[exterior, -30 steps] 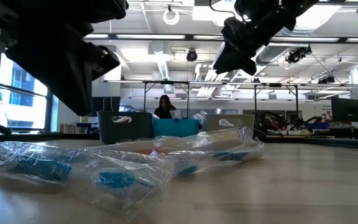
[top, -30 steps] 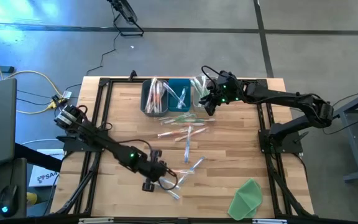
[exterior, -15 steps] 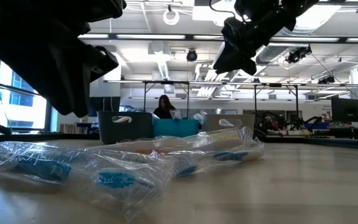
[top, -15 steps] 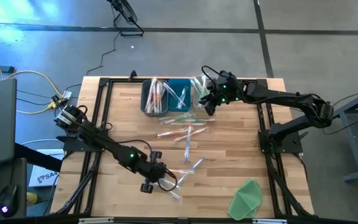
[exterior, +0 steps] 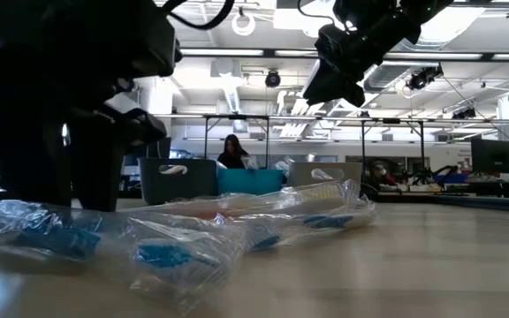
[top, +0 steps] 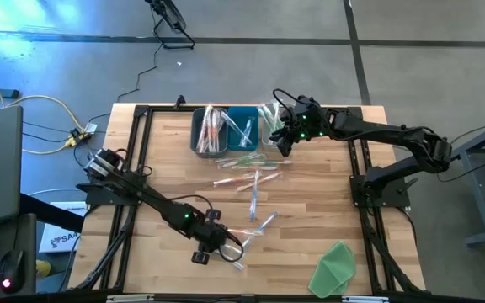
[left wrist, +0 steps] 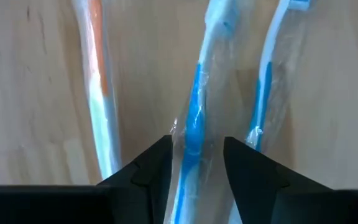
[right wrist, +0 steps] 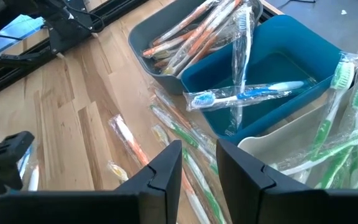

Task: Pick & Place Toothbrushes
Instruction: Put the blue toothbrush into the blue bin

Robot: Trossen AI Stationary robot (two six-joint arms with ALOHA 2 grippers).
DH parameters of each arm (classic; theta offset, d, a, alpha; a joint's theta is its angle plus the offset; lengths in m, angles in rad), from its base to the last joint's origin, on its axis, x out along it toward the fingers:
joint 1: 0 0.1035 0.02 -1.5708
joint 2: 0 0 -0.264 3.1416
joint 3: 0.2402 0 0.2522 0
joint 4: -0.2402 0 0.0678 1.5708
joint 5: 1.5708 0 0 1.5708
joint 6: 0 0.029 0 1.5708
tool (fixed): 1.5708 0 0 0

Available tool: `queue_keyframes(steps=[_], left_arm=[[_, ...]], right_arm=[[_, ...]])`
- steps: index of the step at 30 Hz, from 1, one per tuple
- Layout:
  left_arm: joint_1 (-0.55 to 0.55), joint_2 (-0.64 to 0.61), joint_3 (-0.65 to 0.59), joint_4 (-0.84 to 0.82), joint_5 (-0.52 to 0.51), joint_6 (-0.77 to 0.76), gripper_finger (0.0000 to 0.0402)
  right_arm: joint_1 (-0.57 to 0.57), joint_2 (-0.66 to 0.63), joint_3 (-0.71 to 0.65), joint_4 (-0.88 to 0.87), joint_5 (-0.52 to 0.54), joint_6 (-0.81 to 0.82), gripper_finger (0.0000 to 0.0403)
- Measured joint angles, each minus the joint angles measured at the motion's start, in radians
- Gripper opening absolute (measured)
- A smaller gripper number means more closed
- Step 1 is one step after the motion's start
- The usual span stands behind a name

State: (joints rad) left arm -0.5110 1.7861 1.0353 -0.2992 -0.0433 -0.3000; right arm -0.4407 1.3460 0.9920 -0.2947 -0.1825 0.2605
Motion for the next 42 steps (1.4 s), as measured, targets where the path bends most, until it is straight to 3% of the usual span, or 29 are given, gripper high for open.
queue_keyframes(steps=[7,19,42], left_arm=[[0.000,0.010,0.000,0.014,0.000,-0.018,0.0131],[0.000,0.019,0.001,0.010,0.000,-0.129,0.0012],[0.001,-0.230,0.000,-0.159,-0.094,-0.169,0.0008]], right_arm=[[0.000,0.000,0.000,-0.001,0.000,0.000,0.0093],[0.000,0.000,0.000,-0.002,0.000,0.006,0.0093],[0.000,0.000,0.000,-0.003,-0.003,0.004,0.0093]])
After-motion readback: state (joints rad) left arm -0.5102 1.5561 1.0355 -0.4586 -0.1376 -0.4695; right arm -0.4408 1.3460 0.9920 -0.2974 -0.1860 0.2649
